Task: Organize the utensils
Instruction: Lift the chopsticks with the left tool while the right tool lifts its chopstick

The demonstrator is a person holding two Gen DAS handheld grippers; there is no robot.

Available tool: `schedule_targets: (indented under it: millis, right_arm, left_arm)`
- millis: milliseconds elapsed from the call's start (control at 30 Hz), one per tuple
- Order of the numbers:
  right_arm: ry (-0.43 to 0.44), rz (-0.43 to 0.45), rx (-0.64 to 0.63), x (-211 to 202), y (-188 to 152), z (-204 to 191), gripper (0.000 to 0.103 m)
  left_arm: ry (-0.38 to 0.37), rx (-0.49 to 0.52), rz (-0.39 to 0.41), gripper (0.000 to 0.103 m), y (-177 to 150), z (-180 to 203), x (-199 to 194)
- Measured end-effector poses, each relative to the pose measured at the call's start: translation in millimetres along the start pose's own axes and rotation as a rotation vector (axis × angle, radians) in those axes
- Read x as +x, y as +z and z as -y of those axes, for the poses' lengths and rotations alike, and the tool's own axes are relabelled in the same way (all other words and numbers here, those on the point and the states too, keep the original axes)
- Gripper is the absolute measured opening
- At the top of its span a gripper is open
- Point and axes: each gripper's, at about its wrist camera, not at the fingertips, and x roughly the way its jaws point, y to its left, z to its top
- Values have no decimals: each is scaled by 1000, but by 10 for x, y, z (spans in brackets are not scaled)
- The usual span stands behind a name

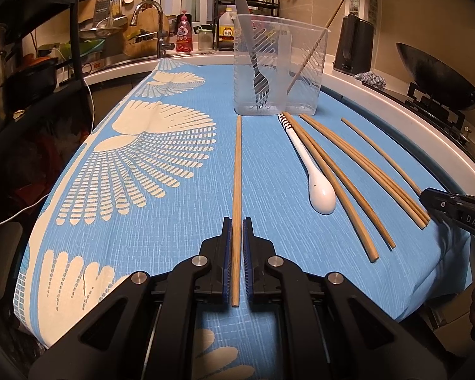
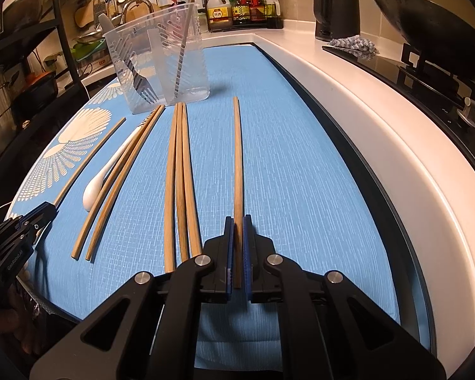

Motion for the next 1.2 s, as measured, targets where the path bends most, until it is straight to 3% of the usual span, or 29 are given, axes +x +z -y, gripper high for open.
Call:
schedule_targets:
  millis: [500, 1200]
  right_arm:
    - [6, 19, 8, -82, 12, 1, 6]
    - [33, 140, -7, -687, 193, -65, 5]
  left_arm:
    - [-13, 0, 0, 6, 7, 1, -54]
    - [-23, 4, 119, 6, 215, 0, -547]
